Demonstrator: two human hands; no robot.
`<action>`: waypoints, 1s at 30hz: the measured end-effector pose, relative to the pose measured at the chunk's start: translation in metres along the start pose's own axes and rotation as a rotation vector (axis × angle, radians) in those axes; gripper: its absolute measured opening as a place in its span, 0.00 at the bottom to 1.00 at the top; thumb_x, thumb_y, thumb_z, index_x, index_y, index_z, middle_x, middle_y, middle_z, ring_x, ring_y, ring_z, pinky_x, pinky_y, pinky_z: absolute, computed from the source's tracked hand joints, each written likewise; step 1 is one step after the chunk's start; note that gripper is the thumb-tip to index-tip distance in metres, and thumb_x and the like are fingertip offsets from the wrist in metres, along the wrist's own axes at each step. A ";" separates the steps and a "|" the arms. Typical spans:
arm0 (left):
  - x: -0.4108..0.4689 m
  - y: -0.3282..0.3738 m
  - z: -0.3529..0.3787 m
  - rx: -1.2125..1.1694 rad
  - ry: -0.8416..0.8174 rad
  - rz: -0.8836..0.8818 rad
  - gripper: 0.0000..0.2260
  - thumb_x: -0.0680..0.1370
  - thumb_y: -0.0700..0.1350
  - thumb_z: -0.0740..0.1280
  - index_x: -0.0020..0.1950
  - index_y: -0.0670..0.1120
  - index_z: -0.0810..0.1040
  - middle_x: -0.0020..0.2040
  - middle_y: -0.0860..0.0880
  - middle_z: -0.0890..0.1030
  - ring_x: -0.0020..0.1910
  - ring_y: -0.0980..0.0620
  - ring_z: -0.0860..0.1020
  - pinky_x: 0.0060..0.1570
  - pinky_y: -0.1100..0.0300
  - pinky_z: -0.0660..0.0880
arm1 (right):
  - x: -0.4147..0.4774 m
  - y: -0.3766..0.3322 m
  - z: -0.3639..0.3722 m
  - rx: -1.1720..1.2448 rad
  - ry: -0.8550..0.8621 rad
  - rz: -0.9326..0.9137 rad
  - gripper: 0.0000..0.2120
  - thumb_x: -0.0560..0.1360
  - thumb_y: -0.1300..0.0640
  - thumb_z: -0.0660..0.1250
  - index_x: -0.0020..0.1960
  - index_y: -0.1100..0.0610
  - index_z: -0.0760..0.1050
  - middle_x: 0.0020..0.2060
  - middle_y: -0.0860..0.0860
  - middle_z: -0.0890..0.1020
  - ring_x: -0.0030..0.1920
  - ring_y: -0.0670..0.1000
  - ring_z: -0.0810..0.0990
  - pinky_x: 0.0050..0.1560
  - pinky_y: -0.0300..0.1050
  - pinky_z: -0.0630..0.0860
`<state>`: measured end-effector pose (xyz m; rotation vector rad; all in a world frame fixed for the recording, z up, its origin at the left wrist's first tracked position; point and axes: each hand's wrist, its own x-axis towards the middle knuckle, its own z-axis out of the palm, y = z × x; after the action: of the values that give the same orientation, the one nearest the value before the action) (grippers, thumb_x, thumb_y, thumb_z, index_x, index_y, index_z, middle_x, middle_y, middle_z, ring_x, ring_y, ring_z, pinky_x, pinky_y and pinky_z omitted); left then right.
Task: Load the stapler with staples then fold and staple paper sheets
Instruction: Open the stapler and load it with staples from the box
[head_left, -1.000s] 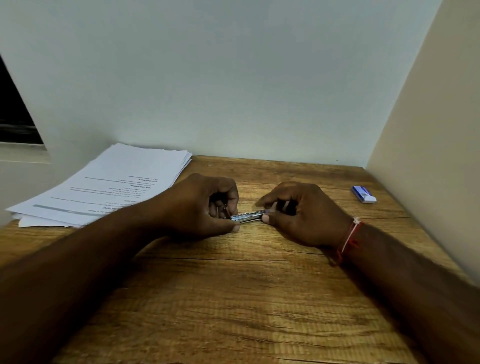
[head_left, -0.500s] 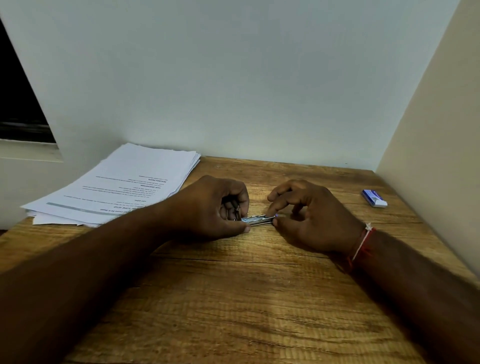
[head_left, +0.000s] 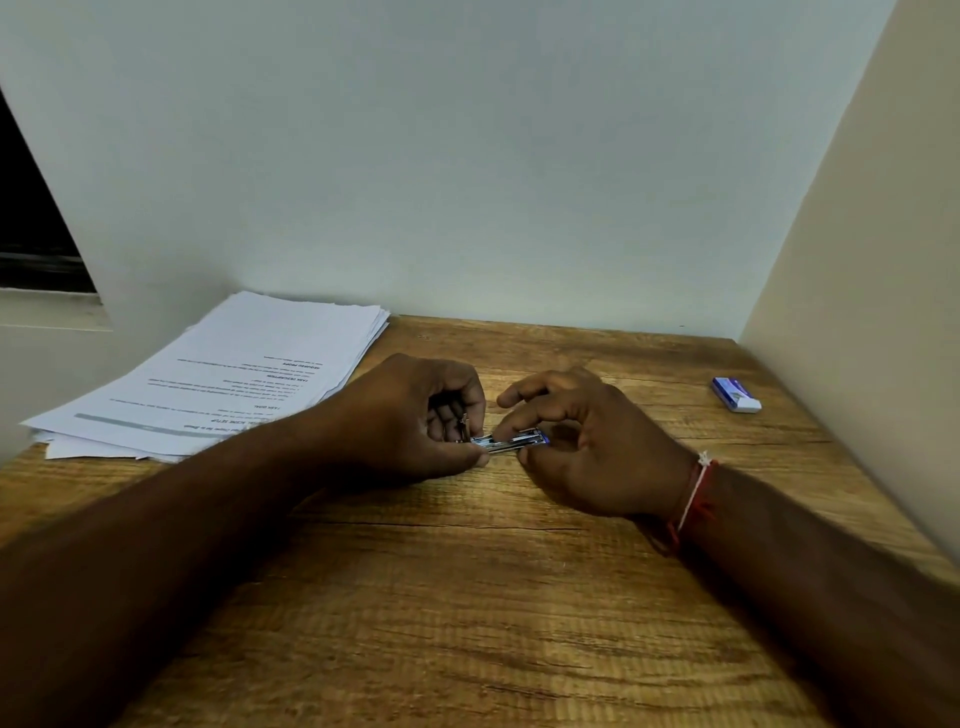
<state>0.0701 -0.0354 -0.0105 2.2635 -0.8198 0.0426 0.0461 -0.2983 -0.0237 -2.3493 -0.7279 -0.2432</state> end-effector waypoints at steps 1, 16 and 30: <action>0.000 0.000 0.000 0.001 0.002 0.003 0.13 0.73 0.47 0.87 0.48 0.53 0.85 0.44 0.52 0.88 0.41 0.52 0.86 0.42 0.57 0.84 | 0.001 0.000 0.001 -0.015 -0.004 -0.008 0.18 0.75 0.61 0.75 0.55 0.39 0.89 0.62 0.37 0.82 0.67 0.43 0.74 0.57 0.39 0.72; 0.000 0.001 0.004 0.006 0.034 0.045 0.13 0.72 0.45 0.87 0.48 0.52 0.84 0.44 0.53 0.87 0.41 0.51 0.85 0.43 0.55 0.85 | 0.002 -0.003 0.003 -0.079 -0.013 -0.001 0.19 0.72 0.58 0.75 0.57 0.38 0.86 0.64 0.34 0.80 0.68 0.44 0.74 0.68 0.56 0.75; 0.001 0.012 0.020 -0.063 0.087 0.005 0.13 0.72 0.42 0.86 0.47 0.49 0.84 0.40 0.52 0.87 0.35 0.61 0.82 0.37 0.65 0.80 | 0.005 -0.024 0.011 -0.254 0.296 0.291 0.12 0.74 0.38 0.77 0.37 0.44 0.85 0.44 0.38 0.80 0.57 0.47 0.76 0.67 0.62 0.73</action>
<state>0.0607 -0.0551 -0.0175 2.1849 -0.7711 0.1151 0.0364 -0.2738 -0.0172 -2.5432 -0.2187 -0.5676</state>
